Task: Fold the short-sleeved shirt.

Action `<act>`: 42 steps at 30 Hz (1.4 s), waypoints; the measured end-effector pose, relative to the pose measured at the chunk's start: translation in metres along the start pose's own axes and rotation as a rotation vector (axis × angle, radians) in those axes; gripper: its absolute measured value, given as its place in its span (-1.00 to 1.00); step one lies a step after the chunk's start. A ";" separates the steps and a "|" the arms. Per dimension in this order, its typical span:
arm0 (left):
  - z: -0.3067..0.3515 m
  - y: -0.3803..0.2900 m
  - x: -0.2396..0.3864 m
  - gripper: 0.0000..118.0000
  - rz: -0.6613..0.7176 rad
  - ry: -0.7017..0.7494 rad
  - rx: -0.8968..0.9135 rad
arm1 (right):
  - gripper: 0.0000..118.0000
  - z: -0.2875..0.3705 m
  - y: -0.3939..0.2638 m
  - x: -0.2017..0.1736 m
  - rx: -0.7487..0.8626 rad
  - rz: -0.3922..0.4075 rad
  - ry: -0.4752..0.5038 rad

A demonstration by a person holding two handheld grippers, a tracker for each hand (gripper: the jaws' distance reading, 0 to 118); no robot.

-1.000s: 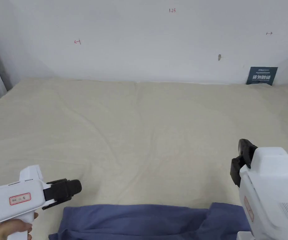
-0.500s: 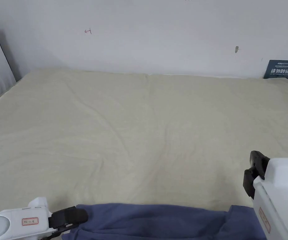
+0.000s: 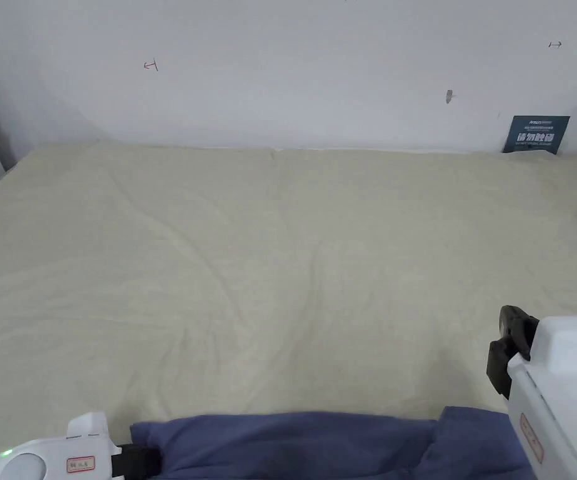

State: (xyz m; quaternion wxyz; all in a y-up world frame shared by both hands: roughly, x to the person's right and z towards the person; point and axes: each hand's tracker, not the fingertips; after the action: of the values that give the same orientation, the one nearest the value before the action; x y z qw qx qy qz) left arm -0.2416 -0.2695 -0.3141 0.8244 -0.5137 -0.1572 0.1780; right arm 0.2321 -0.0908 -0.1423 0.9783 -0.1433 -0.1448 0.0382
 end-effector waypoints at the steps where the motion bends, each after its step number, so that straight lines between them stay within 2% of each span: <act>1: 0.006 0.001 0.004 -0.83 -0.024 0.018 0.018 | -0.97 0.001 0.001 0.002 0.001 -0.002 -0.001; 3: 0.023 0.002 0.008 -0.84 -0.072 0.027 0.067 | -0.97 0.003 0.003 0.006 0.005 0.001 -0.002; 7: 0.063 0.014 0.003 -0.85 -0.068 0.027 0.106 | -0.97 0.007 0.007 0.012 0.025 0.000 -0.005; 10: 0.088 0.023 -0.007 -0.85 -0.080 0.130 0.148 | -0.97 0.010 0.009 0.016 0.036 -0.015 -0.006; 13: 0.106 0.028 -0.024 -0.85 -0.027 0.212 0.146 | -0.97 0.012 0.008 0.019 0.044 -0.026 -0.004; 17: 0.111 0.020 -0.003 -0.85 -0.075 0.222 0.133 | -0.97 0.016 0.006 0.023 0.047 -0.031 -0.001; 19: 0.106 0.018 0.021 -0.85 -0.105 0.213 0.126 | -0.97 0.017 0.006 0.025 0.046 -0.034 0.001; 22: 0.090 0.013 0.065 -0.85 -0.141 0.126 0.088 | -0.97 0.019 0.005 0.028 0.045 -0.045 0.005; 29: 0.019 -0.009 0.166 -0.85 -0.254 -0.005 -0.061 | -0.97 0.027 0.002 0.035 0.050 -0.054 -0.004; 37: -0.047 -0.034 0.221 -0.83 -0.304 0.007 -0.151 | -0.97 0.033 0.000 0.050 0.047 -0.055 -0.031; 38: -0.049 -0.035 0.222 -0.79 -0.306 0.009 -0.149 | -0.97 0.033 0.000 0.052 0.046 -0.057 -0.036; 39: -0.049 -0.035 0.223 -0.54 -0.303 0.009 -0.146 | -0.97 0.033 -0.001 0.053 0.047 -0.059 -0.040; 40: -0.047 -0.035 0.224 -0.11 -0.291 0.000 -0.134 | -0.97 0.033 -0.002 0.055 0.045 -0.061 -0.045; 42: -0.038 -0.035 0.225 0.92 -0.265 -0.074 -0.115 | -0.97 0.033 -0.003 0.057 0.040 -0.066 -0.049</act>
State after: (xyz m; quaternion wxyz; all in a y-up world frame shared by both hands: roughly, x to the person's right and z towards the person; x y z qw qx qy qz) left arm -0.0202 -0.2110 -0.2814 0.8034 -0.5280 -0.2641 0.0773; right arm 0.2767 -0.0782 -0.0959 0.9778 -0.1177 -0.1727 0.0126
